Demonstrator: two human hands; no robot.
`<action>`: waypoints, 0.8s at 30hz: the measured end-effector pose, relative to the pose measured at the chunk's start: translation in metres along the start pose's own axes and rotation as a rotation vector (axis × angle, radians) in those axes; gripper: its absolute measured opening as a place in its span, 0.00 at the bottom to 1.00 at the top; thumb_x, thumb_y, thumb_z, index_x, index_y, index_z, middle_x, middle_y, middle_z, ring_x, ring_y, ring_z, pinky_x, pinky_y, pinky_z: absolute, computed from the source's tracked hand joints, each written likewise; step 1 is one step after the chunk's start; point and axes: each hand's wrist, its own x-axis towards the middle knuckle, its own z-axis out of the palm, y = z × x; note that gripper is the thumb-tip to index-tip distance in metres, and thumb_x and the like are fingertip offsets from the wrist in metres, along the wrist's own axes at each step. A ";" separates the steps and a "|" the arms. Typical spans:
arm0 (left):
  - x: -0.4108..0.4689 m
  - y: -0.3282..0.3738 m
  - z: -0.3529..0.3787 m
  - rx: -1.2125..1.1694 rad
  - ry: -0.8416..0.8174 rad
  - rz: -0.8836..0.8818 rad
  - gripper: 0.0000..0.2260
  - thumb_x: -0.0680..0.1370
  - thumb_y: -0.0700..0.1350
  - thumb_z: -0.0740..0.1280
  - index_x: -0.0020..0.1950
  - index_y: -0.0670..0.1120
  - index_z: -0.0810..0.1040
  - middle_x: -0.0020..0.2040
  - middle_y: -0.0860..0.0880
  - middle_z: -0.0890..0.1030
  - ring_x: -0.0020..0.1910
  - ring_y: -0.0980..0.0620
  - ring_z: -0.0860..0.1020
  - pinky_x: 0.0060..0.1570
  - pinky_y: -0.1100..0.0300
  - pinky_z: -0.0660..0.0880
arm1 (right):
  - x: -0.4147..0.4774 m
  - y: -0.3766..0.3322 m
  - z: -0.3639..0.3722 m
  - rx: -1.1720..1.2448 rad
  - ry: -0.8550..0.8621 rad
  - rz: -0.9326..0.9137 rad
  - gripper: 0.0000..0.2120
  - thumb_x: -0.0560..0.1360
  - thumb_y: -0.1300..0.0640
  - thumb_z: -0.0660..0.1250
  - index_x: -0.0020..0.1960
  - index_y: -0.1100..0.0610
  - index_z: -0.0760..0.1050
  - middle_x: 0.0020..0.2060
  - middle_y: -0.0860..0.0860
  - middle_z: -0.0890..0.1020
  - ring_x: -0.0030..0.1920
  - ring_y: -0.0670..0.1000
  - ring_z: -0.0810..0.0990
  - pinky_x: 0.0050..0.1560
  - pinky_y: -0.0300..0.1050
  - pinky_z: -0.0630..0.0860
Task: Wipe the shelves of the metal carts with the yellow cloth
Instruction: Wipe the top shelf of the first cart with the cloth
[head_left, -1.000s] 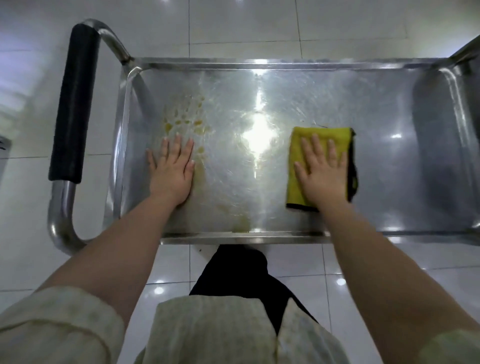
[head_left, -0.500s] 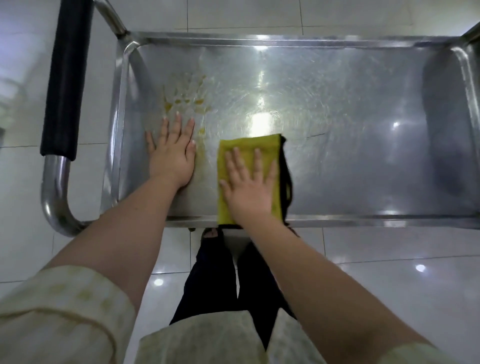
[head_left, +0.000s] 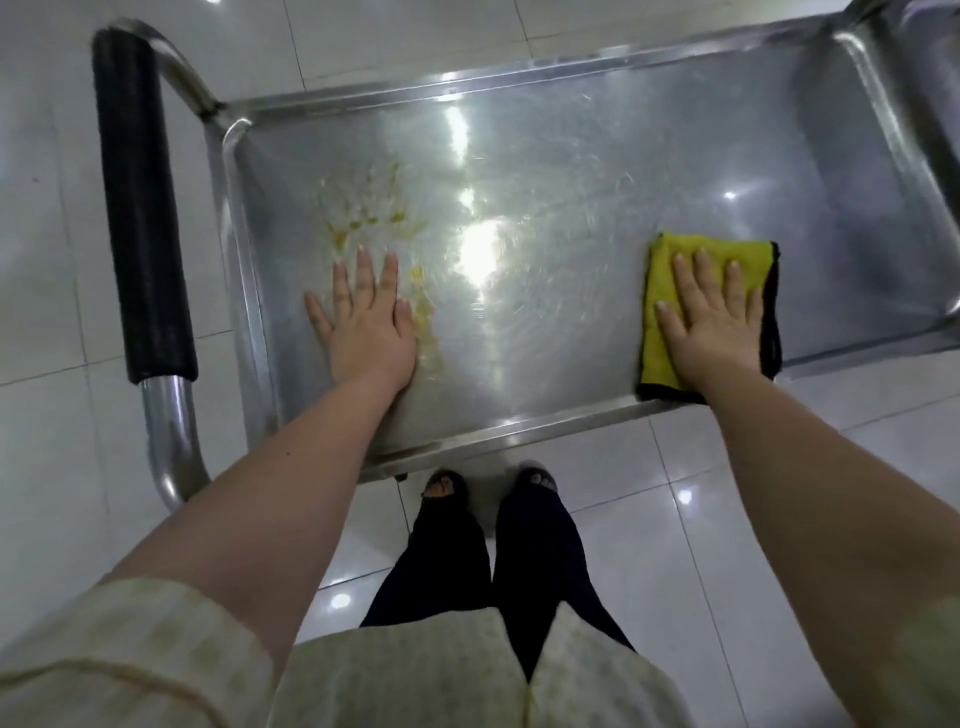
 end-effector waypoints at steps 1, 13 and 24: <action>0.000 0.000 0.000 -0.001 0.001 -0.002 0.24 0.83 0.54 0.43 0.80 0.58 0.42 0.81 0.53 0.42 0.79 0.48 0.40 0.74 0.37 0.39 | 0.000 -0.006 0.001 -0.010 0.003 0.049 0.29 0.80 0.36 0.41 0.78 0.40 0.37 0.79 0.42 0.40 0.79 0.54 0.38 0.76 0.61 0.39; 0.002 -0.005 -0.022 -0.203 -0.063 -0.010 0.23 0.84 0.49 0.47 0.80 0.56 0.48 0.81 0.53 0.46 0.79 0.51 0.41 0.75 0.44 0.35 | -0.087 -0.248 0.036 -0.059 -0.073 -0.454 0.28 0.81 0.38 0.37 0.77 0.43 0.31 0.77 0.41 0.34 0.76 0.57 0.30 0.72 0.68 0.33; -0.057 0.078 0.013 0.048 -0.105 0.271 0.27 0.82 0.58 0.43 0.78 0.55 0.34 0.79 0.53 0.35 0.78 0.47 0.35 0.73 0.39 0.32 | -0.007 -0.140 0.002 0.094 0.010 -0.294 0.25 0.84 0.50 0.47 0.80 0.47 0.47 0.80 0.46 0.48 0.79 0.55 0.41 0.77 0.58 0.42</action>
